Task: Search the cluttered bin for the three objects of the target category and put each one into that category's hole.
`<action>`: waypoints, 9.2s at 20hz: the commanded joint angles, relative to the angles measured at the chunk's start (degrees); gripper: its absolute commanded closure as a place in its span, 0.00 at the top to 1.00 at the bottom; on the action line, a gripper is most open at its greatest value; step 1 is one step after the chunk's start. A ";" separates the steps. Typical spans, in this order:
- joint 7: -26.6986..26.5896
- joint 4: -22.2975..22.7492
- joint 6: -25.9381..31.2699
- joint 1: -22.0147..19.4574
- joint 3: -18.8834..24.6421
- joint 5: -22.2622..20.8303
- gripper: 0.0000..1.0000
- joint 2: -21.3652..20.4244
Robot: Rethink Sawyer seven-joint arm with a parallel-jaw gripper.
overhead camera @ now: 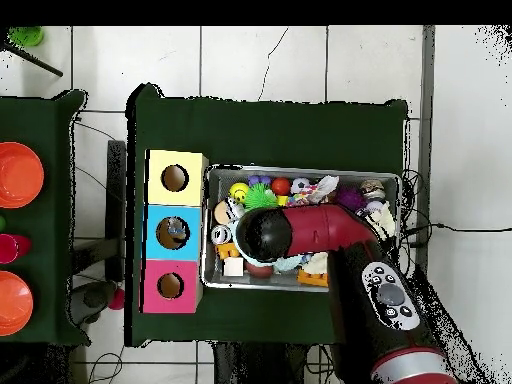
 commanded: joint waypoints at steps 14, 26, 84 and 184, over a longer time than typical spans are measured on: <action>4.51 -1.53 -6.28 7.47 -7.18 -3.15 1.00 6.10; 2.17 -3.63 -3.74 9.82 -11.04 -5.42 1.00 6.79; -5.47 -10.45 -6.69 17.76 -21.10 -11.87 0.00 2.04; 4.90 1.42 -5.97 3.77 -7.81 7.01 1.00 1.33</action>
